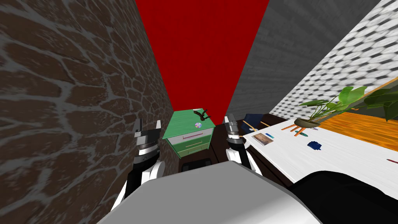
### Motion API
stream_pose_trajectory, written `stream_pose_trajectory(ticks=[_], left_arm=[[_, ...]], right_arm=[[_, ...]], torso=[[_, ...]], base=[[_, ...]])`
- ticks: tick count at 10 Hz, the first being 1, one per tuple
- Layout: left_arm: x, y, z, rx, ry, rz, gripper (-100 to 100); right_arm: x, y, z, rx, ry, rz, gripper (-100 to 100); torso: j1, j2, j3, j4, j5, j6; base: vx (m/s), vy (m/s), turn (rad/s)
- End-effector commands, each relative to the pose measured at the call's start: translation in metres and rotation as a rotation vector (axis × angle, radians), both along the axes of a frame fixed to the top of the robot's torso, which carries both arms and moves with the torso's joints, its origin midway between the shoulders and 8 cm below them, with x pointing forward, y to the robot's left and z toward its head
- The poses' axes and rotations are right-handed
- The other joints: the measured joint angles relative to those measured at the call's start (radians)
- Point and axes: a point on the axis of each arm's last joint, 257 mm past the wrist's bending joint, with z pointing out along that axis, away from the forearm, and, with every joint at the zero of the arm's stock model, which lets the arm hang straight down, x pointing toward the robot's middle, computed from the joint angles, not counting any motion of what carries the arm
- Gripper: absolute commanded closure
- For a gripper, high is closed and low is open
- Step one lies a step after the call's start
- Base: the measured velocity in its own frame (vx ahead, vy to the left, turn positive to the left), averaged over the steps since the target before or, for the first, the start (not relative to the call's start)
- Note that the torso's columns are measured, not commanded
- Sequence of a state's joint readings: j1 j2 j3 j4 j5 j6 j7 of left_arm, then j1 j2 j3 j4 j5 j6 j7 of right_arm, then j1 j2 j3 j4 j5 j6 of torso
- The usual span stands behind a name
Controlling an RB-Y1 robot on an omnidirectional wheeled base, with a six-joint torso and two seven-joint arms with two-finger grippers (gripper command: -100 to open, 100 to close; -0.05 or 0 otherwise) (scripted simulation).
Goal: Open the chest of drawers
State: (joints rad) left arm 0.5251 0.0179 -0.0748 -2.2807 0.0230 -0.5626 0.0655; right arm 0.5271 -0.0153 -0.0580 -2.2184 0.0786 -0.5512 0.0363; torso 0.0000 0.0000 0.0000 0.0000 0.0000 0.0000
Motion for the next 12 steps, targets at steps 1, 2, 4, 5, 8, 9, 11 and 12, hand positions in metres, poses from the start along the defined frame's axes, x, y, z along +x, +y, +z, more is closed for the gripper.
stream_pose_trajectory(ticks=[1,2,4,5,8,9,11,12], left_arm=[[0.000,0.000,0.000,0.000,0.000,0.000,0],[0.000,0.000,0.000,0.000,0.000,0.000,0],[0.000,0.000,0.000,0.000,0.000,0.000,0],[0.000,0.000,0.000,0.000,0.000,0.000,0],[0.000,0.000,0.000,0.000,0.000,0.000,0],[0.000,0.000,0.000,0.000,0.000,0.000,0],[0.003,-0.005,-0.013,0.052,0.014,-0.027,-100],[0.004,-0.006,-0.018,0.064,0.019,-0.033,-100]], right_arm=[[0.000,0.000,0.000,0.000,0.000,0.000,0],[0.000,0.000,0.000,0.000,0.000,0.000,0],[0.000,0.000,0.000,0.000,0.000,0.000,0],[0.000,0.000,0.000,0.000,0.000,0.000,0],[0.000,0.000,0.000,0.000,0.000,0.000,0],[0.000,0.000,0.000,0.000,0.000,0.000,0],[0.000,0.000,0.000,0.000,0.000,0.000,0],[0.000,0.000,0.000,0.000,0.000,0.000,0]], torso=[[0.000,0.040,-0.082,0.041,0.000,0.000],[0.000,0.104,-0.209,0.105,0.000,0.000],[0.000,0.248,-0.497,0.249,0.000,0.000],[0.000,0.322,-0.644,0.322,0.000,0.000],[0.000,0.544,-1.087,0.544,0.000,0.000],[0.000,0.618,-1.234,0.617,0.000,0.000],[0.000,0.725,-1.451,0.724,0.000,0.000],[-0.001,0.733,-1.471,0.734,0.000,0.000]], base=[[0.000,0.000,0.000],[0.000,0.000,0.000],[0.000,0.000,0.000],[0.000,0.000,0.000],[0.000,0.000,0.000],[0.000,0.000,0.000],[0.022,-0.019,0.004],[0.027,-0.033,0.004]])
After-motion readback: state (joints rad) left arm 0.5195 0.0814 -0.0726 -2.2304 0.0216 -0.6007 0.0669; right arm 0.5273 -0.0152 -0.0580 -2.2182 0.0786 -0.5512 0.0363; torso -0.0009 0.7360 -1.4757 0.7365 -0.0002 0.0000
